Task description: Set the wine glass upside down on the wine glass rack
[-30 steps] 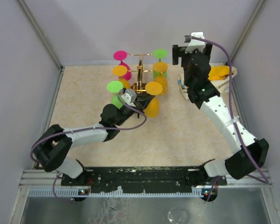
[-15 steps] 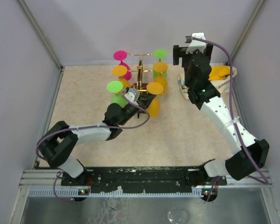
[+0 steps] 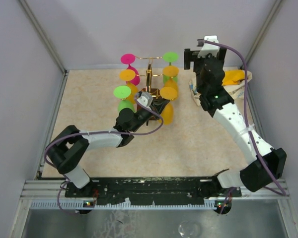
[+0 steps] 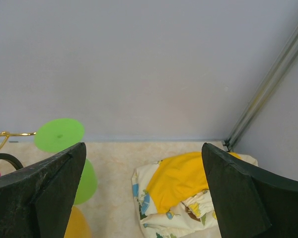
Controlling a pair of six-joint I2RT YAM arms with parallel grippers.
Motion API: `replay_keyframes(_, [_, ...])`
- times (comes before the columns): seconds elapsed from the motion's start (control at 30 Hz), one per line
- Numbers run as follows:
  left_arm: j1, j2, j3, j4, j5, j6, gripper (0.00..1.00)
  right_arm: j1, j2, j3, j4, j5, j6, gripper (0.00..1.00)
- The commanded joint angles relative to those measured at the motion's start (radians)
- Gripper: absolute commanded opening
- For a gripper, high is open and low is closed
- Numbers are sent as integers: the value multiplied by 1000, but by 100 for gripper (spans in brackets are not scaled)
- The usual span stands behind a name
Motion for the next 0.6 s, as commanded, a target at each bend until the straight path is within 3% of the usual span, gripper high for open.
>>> replay_keyframes(0.0, [-9, 23, 48, 42, 3, -12, 0, -12, -48, -2, 47, -1, 2, 99])
replay_keyframes(0.57, [-11, 77, 107, 45, 196, -36, 0, -12, -51, -12, 48, -4, 9, 99])
